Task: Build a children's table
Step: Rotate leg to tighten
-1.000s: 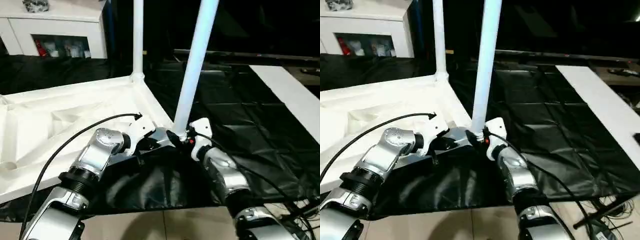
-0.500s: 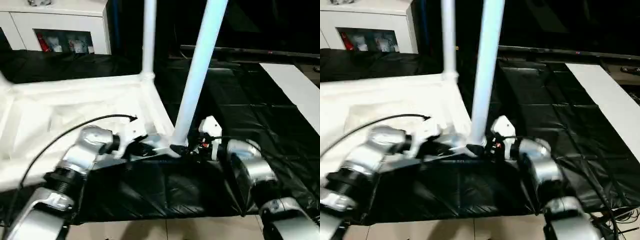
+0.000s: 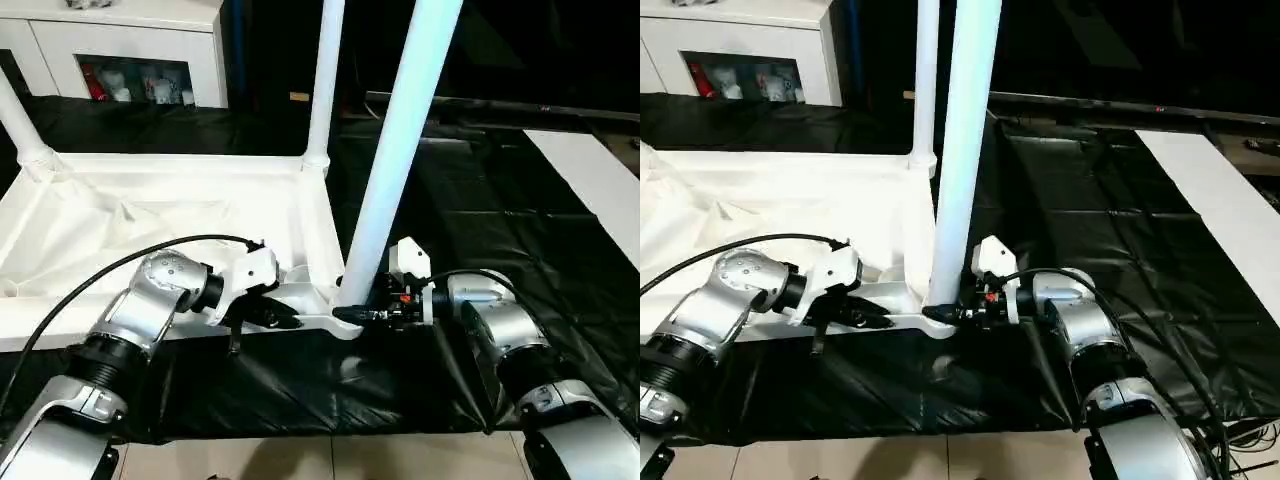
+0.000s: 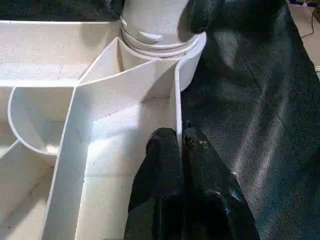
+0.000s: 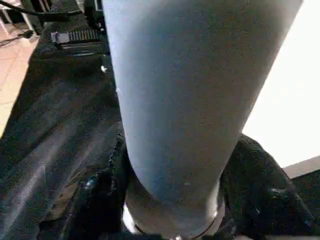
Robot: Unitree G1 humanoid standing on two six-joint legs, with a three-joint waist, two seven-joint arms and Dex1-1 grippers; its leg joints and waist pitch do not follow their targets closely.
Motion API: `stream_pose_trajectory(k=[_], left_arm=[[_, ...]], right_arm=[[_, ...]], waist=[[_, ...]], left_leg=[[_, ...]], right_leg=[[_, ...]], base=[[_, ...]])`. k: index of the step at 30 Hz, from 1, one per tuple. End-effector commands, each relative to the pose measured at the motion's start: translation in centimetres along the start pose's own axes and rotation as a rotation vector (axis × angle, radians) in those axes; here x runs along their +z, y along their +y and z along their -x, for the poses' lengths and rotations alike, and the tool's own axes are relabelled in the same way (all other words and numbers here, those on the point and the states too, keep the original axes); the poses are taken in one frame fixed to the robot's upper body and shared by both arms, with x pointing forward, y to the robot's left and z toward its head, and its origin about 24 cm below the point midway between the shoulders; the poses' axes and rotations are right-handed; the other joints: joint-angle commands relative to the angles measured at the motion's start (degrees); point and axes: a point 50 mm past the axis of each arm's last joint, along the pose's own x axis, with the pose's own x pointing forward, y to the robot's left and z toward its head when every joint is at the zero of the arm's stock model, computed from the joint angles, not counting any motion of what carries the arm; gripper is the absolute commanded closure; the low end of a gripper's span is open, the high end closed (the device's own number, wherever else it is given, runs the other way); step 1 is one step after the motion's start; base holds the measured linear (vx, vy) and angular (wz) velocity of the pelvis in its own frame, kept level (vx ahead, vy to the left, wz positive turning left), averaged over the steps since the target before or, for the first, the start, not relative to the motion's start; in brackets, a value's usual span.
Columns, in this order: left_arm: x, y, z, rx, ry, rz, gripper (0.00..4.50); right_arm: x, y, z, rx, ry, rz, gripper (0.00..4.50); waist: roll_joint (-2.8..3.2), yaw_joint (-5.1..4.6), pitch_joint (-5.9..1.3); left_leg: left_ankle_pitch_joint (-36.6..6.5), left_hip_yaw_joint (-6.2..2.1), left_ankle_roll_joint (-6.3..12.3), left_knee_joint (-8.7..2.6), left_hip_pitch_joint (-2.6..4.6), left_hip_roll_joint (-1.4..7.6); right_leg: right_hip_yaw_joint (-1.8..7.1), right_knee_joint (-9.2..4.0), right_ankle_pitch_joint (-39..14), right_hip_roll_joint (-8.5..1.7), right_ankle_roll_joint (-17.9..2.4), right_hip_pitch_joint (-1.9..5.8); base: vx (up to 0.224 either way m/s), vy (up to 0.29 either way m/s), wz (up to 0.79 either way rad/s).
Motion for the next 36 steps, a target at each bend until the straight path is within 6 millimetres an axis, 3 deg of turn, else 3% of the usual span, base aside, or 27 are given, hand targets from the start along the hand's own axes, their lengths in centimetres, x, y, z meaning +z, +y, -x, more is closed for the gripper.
stream_pose_trajectory(k=[1,9,11,13,14,15,18,19,20,21,23,25,28,30,33,36], left_arm=[[-0.5,-0.5,-0.5,-0.079,0.049,0.011,4.5],[0.1,0.2,-1.8,0.023,0.022,0.045,4.5],[0.4,0.3,-2.2,0.053,0.015,0.048,4.5],[0.9,0.4,-3.1,0.086,0.002,0.048,4.5],[1.2,0.4,-3.7,0.1,-0.005,0.047,4.5],[1.7,0.4,-4.4,0.116,-0.018,0.047,4.5],[3.1,0.3,-6.2,0.162,-0.059,0.057,4.5],[3.2,0.3,-6.3,0.164,-0.062,0.057,4.5],[3.8,0.3,-7.1,0.192,-0.073,0.058,4.5],[4.1,0.2,-7.5,0.196,-0.074,0.058,4.5],[4.4,0.3,-7.9,0.221,-0.073,0.06,4.5],[4.4,0.4,-8.0,0.232,-0.067,0.059,4.5],[4.4,0.4,-7.9,0.232,-0.068,0.059,4.5],[4.0,0.5,-7.4,0.228,-0.064,0.049,4.5],[3.4,0.4,-6.6,0.206,-0.07,0.051,4.5],[2.7,0.3,-5.9,0.184,-0.064,0.057,4.5]], right_arm=[[-0.4,0.0,0.3,0.001,0.029,-0.009,2.27],[-1.5,0.9,-0.9,-0.102,-0.049,-0.118,2.51],[-1.9,1.2,-1.3,-0.14,-0.058,-0.129,2.51],[-2.4,1.6,-1.9,-0.192,-0.058,-0.165,2.52],[-2.6,1.9,-2.5,-0.226,-0.066,-0.176,2.52],[-2.8,2.2,-3.1,-0.265,-0.079,-0.197,2.52],[-2.9,2.5,-5.2,-0.396,-0.086,-0.243,2.53],[-2.9,2.5,-5.4,-0.408,-0.087,-0.246,2.53],[-2.5,2.4,-6.6,-0.496,-0.098,-0.278,2.53],[-2.1,2.3,-7.3,-0.523,-0.106,-0.284,2.53],[-1.2,2.2,-8.4,-0.553,-0.117,-0.277,2.53],[-0.6,1.9,-8.9,-0.591,-0.117,-0.266,2.54],[-0.1,1.5,-8.8,-0.611,-0.14,-0.247,2.54],[0.2,1.0,-7.6,-0.631,-0.196,-0.254,2.54],[-0.3,0.6,-5.9,-0.592,-0.181,-0.234,1.82],[-0.6,0.6,-4.6,-0.502,-0.162,-0.202,1.67]], waist=[[0.71,0.09,-2.96],[0.75,0.07,-2.85],[0.81,0.07,-2.62],[0.62,0.05,-2.47],[0.66,0.04,-2.28],[0.87,-0.02,-2.22],[0.64,-0.35,-2.03],[0.89,-0.54,-2.04],[0.97,-0.91,-2.06],[1.2,-1.03,-2.08],[1.09,-1.46,-2.12],[1.52,-1.9,-2.11],[1.52,-2.06,-2.17],[1.51,-1.94,-2.12],[1.15,-1.81,-2.21],[1.16,-1.61,-2.38]], left_leg=[[-9.0,0.81,2.7,-3.08,-0.28,-0.12],[-10.5,0.75,1.88,-3.23,-0.07,-0.16],[-12.8,0.77,1.36,-3.36,0.38,-0.09],[-14.0,0.61,0.92,-3.52,0.21,-0.21],[-15.6,0.47,0.44,-3.62,0.44,-0.17],[-16.4,0.37,0.27,-3.72,0.45,-0.2],[-18.2,0.2,-0.29,-3.84,0.46,-0.31],[-19.4,0.01,-0.55,-3.88,0.57,-0.39],[-20.3,-0.27,-0.85,-4.01,0.2,-0.56],[-20.7,-0.4,-1.03,-4.07,0.21,-0.59],[-22.4,-0.52,-0.86,-3.96,0.39,-0.76],[-24.0,-0.8,-0.49,-3.95,0.53,-0.82],[-22.9,-0.88,-0.03,-4.29,-0.15,-0.76],[-23.2,-0.8,0.31,-4.19,0.15,-0.83],[-22.3,-0.57,1.15,-4.25,0.23,-0.69],[-20.2,-0.4,2.0,-4.16,-0.08,-0.63]], right_leg=[[2.67,-3.52,-6.0,-3.63,-13.7,3.18],[2.75,-3.88,-8.5,-3.56,-12.9,3.08],[2.78,-4.46,-12.0,-3.69,-12.4,2.61],[2.73,-4.91,-16.4,-3.69,-10.7,2.74],[2.67,-5.41,-21.0,-3.78,-9.0,2.32],[2.63,-5.57,-22.5,-3.81,-8.5,2.25],[2.48,-6.16,-27.3,-3.72,-6.3,1.95],[2.31,-6.52,-29.4,-3.82,-5.5,1.8],[2.09,-6.83,-31.7,-3.86,-4.1,1.93],[2.02,-6.86,-32.1,-3.87,-3.9,1.87],[1.8,-7.27,-33.4,-3.82,-3.2,1.61],[1.53,-7.56,-34.2,-3.88,-2.9,1.45],[1.45,-7.49,-31.1,-3.83,-3.3,2.01],[1.59,-7.59,-30.7,-3.82,-3.5,1.65],[2.1,-7.12,-26.3,-3.63,-5.6,1.67],[2.49,-6.55,-22.4,-3.7,-7.2,2.04]], base=[[0.0,0.0,0.0],[0.0,0.0,0.0],[0.0,0.0,0.0],[0.0,0.0,0.0],[0.0,0.0,0.0],[0.0,0.0,0.0],[0.0,0.0,0.0],[0.0,0.0,0.0],[0.0,0.0,0.0],[0.0,0.0,0.0],[0.0,0.0,0.0],[0.0,0.0,0.0],[0.0,0.0,0.0],[0.0,0.0,0.0],[0.0,0.0,0.0],[0.0,0.0,0.0]])
